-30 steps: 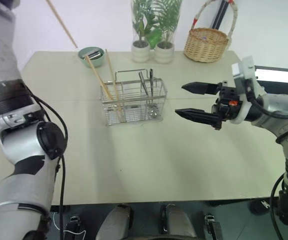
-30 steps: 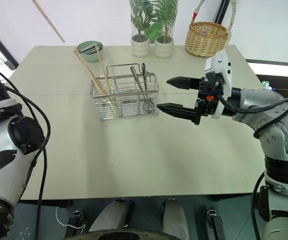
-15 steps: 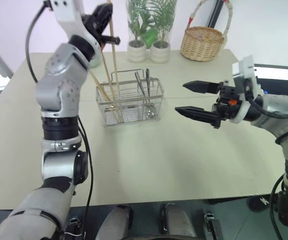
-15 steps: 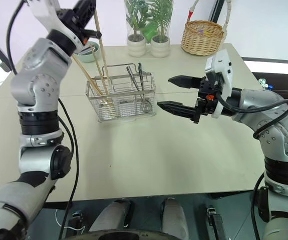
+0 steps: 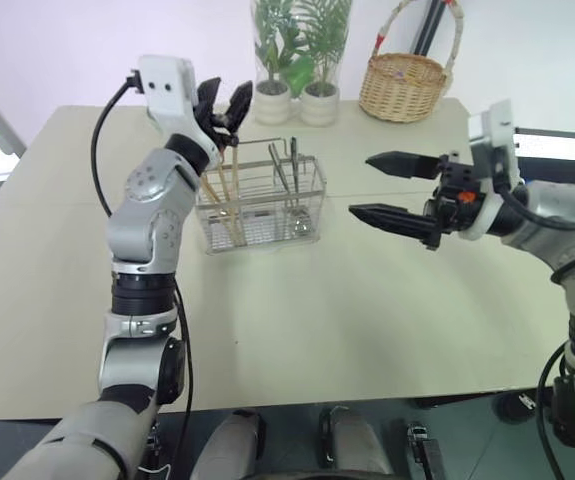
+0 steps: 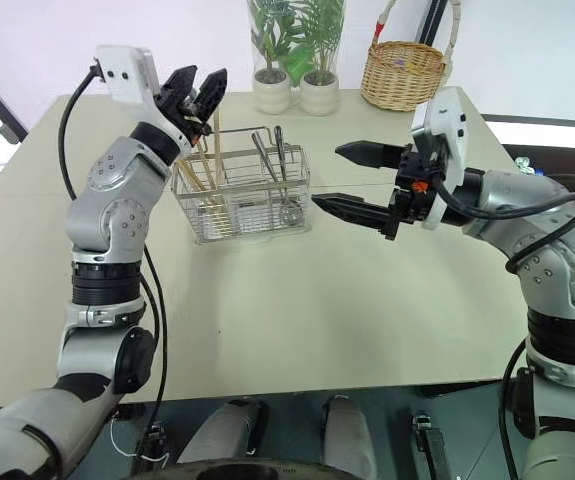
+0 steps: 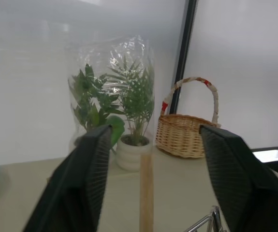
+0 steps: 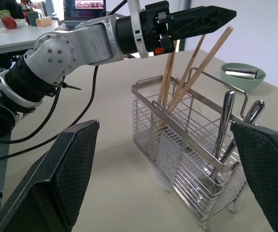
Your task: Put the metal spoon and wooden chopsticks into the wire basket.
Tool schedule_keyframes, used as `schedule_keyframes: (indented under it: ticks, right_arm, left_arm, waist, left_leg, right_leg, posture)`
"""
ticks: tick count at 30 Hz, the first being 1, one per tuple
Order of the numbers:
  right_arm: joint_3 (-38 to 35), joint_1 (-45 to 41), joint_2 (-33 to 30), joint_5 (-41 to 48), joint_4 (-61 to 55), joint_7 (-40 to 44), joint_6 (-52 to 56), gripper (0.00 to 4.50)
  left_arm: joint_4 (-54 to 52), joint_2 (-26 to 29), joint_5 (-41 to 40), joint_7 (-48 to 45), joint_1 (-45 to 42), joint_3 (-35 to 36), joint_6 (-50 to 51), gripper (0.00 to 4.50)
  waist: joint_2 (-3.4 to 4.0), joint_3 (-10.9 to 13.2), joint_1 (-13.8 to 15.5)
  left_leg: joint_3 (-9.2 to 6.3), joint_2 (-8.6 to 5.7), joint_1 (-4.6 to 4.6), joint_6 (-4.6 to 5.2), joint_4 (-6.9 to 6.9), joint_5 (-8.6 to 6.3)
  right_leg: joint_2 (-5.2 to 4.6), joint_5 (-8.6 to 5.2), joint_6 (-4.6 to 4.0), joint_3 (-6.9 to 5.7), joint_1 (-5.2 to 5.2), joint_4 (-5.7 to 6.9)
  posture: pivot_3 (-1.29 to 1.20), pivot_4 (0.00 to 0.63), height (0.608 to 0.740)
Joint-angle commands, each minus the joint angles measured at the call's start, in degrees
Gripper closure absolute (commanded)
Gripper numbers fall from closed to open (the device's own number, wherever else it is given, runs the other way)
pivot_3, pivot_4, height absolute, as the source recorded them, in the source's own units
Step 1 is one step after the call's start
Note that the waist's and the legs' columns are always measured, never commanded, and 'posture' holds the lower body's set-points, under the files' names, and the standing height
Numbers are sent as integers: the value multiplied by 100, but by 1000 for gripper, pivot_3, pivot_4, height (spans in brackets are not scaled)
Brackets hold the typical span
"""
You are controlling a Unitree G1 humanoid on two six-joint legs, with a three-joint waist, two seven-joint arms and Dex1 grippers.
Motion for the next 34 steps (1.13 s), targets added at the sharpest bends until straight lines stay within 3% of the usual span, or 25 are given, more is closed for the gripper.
schedule_keyframes:
  ticks: [1, 7, 13, 16, 21, 26, 34]
  right_arm:
    - [-66, -130, 15, 18, -1, 40, -89, 0]
    - [-65, -138, 8, -26, 48, 82, -108, 0]
    - [-158, -110, -215, -116, 131, 256, -111, 0]
    - [-193, -11, -440, -270, 208, 397, -158, 0]
    - [-255, 139, -707, -390, 301, 600, -212, 0]
    - [-221, 308, -837, -554, 360, 733, -289, 0]
    - [-153, 365, -761, -735, 475, 781, -417, 0]
  left_arm:
    - [-428, 87, -123, 54, -113, 147, 83, 24]
    - [-666, 535, -456, -89, -317, 456, 531, 24]
    - [-429, 2201, -1104, -1296, -305, 1023, 1267, 24]
    - [-375, 3187, -1188, -2350, 82, 1035, 1304, 24]
    - [-807, 4188, -1534, -3668, 931, 1120, 1358, 24]
    - [-1248, 4681, -1643, -4272, 1701, 1290, 1348, 24]
    - [-1445, 4831, -1577, -4284, 1983, 1392, 1274, 24]
  waist:
    - [0, 0, -1]
    - [1, 1, -15]
    - [14, 7, -53]
    - [17, 8, -47]
    - [17, 10, 0]
    - [27, 15, -17]
    - [38, 22, -15]
  left_leg:
    - [0, 0, 0, 0, 0, 0]
    - [-1, 1, 1, 2, -1, -1]
    - [1, 6, 2, 9, -11, -5]
    - [3, 5, 2, 9, -11, -5]
    - [3, 5, 2, 14, -9, -9]
    - [5, 5, 3, 17, -14, -11]
    - [7, 10, 2, 18, -17, -12]
  right_leg:
    - [0, 0, 0, 0, 0, 0]
    - [2, 0, 0, 0, -1, 1]
    - [9, -1, -1, 1, -10, 3]
    - [7, -1, -1, 1, -10, 2]
    - [3, -2, -3, 1, -7, 0]
    - [-2, -3, -4, 1, -8, -4]
    - [-1, -3, -5, 1, -10, -6]
  posture:
    - [0, 150, 710]
    - [0, 150, 710]
    - [0, 150, 710]
    - [0, 150, 710]
    - [0, 150, 710]
    - [0, 150, 710]
    - [0, 150, 710]
